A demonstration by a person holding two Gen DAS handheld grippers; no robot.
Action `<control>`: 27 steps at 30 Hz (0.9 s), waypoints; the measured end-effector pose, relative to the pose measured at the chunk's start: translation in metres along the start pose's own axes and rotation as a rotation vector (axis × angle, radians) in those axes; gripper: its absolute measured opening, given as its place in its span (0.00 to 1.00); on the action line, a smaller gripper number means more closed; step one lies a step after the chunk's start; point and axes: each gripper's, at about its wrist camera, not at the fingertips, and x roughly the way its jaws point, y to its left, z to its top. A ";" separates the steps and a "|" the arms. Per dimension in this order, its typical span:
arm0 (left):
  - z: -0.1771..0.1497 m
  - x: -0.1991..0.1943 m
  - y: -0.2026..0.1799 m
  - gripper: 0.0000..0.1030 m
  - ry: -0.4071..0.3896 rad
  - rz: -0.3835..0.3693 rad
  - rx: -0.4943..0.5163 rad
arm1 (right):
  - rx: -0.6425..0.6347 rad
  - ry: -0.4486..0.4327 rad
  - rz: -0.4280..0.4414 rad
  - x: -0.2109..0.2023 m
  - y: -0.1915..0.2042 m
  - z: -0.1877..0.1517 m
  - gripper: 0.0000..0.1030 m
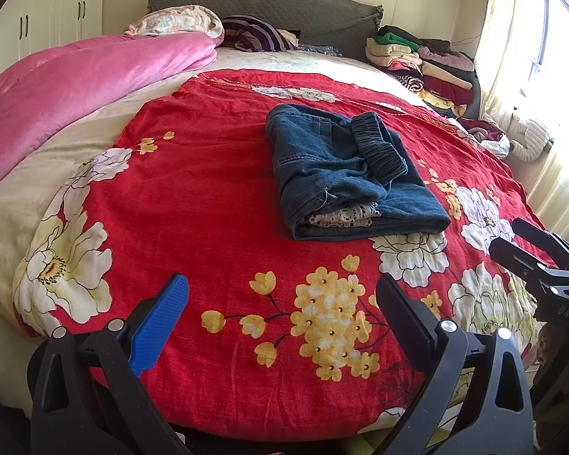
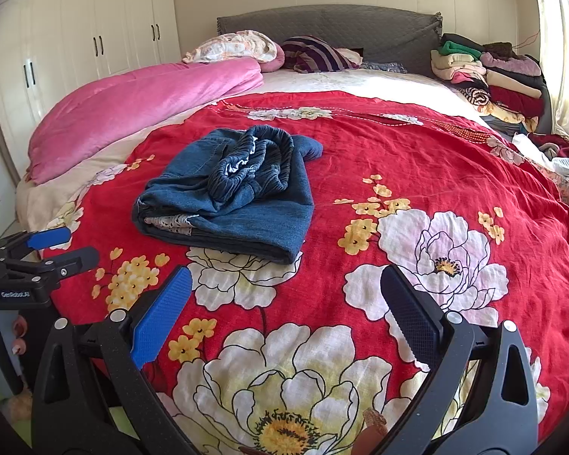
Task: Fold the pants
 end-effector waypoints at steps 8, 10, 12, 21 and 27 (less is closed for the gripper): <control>0.000 0.000 -0.002 0.96 0.000 -0.001 0.004 | 0.002 -0.001 -0.004 0.000 -0.001 0.000 0.91; 0.000 0.000 -0.003 0.96 0.001 -0.001 0.006 | 0.003 -0.002 -0.005 -0.001 -0.002 -0.001 0.91; 0.000 0.000 -0.003 0.96 0.000 -0.002 0.006 | 0.004 -0.002 -0.006 0.000 -0.002 0.000 0.91; -0.001 0.000 -0.004 0.96 0.000 -0.010 0.011 | 0.019 0.003 -0.028 0.001 -0.009 -0.001 0.91; 0.000 0.001 -0.005 0.96 -0.001 -0.019 0.019 | 0.029 0.006 -0.051 0.001 -0.015 -0.001 0.91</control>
